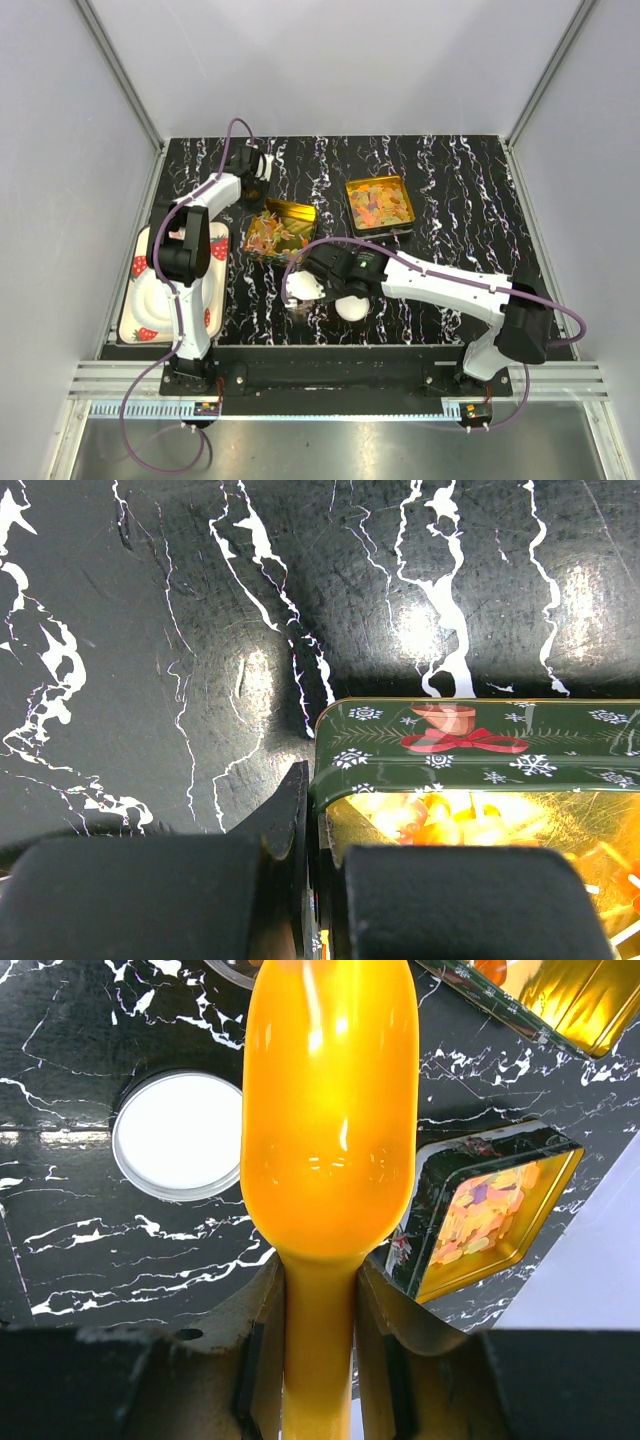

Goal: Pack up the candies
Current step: Place the fake candies in the packing bottle, then scoop the fake candies from the storage box.

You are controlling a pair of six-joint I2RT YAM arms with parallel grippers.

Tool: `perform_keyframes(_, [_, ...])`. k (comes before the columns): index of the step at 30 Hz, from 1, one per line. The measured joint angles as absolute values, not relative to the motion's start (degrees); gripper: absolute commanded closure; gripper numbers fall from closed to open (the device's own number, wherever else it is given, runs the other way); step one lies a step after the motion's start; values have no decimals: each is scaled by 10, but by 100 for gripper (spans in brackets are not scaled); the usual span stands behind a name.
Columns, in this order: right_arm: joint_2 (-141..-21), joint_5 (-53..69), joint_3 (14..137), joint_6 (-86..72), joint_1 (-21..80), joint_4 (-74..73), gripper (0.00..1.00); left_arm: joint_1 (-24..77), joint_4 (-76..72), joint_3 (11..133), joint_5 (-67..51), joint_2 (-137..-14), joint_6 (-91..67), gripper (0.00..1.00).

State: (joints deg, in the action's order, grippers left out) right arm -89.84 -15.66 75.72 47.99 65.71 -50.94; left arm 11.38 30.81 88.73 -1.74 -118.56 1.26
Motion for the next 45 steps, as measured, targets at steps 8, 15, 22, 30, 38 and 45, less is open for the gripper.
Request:
perform_keyframes(8, [-907, -171, 757, 484, 665, -512, 100, 114, 308, 887, -17, -1186, 13, 100])
perform_keyframes(15, [-908, -182, 773, 489, 666, -518, 100, 114, 308, 887, -18, -1186, 13, 100])
perform_keyframes(22, [-908, -189, 827, 495, 665, -512, 100, 114, 305, 886, -20, -1185, 13, 100])
perform_keyframes(30, [-941, -221, 858, 525, 632, -462, 100, 112, 283, 866, -34, -1176, 13, 100])
perform_keyframes(38, [-960, -254, 866, 527, 600, -388, 100, 93, 202, 774, -77, -1101, 4, 100])
perform_keyframes(45, [-960, -273, 866, 522, 592, -349, 100, 86, 120, 709, -104, -1034, -11, 100])
